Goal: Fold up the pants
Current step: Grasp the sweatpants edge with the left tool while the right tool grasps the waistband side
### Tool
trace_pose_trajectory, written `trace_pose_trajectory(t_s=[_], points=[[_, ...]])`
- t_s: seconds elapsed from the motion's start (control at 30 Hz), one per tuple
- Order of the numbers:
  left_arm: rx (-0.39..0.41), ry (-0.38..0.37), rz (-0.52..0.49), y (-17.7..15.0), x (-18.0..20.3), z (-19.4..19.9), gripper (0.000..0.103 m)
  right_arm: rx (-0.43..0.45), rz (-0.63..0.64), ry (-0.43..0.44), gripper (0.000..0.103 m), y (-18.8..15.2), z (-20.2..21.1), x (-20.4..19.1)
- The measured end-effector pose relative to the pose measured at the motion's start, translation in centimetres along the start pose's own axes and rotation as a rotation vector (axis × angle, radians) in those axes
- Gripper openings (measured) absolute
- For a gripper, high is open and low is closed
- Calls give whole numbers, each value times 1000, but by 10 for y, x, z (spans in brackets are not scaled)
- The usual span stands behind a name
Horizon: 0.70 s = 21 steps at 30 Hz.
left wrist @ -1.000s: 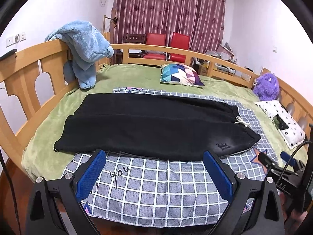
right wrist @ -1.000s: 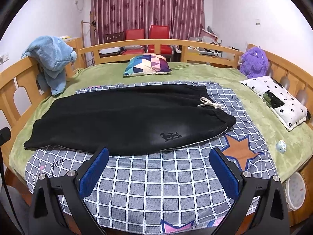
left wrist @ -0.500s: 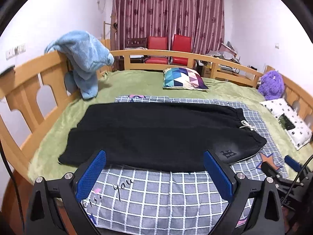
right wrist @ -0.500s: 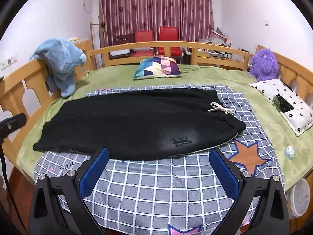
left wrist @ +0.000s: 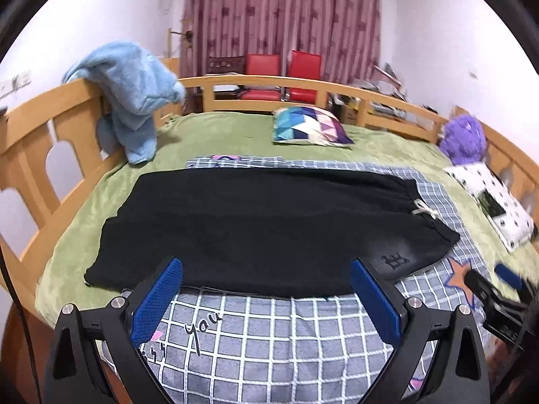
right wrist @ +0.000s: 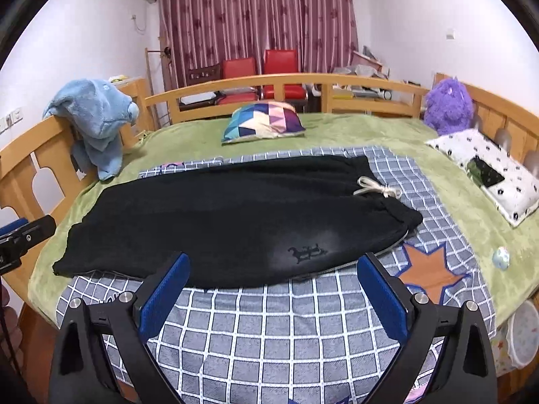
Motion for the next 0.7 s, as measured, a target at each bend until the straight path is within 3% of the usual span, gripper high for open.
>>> trace_pose_trajectory(t_s=[0.17,0.33,0.47,0.7], points=[[-66,-13,11,0,-34,-29,101,-78,-99,84,84,-8,-20,14],[-150,-43,55,-3,-72,-68,100,-116,-143,47,78,-9,-54,23],[-165,-95,121,-14,-100,-100,99,-154,-167,40,61,-8,-96,32],[-243,-124,261,-28,-142,-169,94,-240,-210,2,58,-9,-167,61]])
Point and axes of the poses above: each gripper's, at about its wrist camera, not at the fingertips, and z roughly against the way its jaws point, x to its right, y to its top, the point moved 2 cm from there along -z, roughly the way its jaws point, and after that the axes turned 11 degrees about -x, right-handed, at the moved point
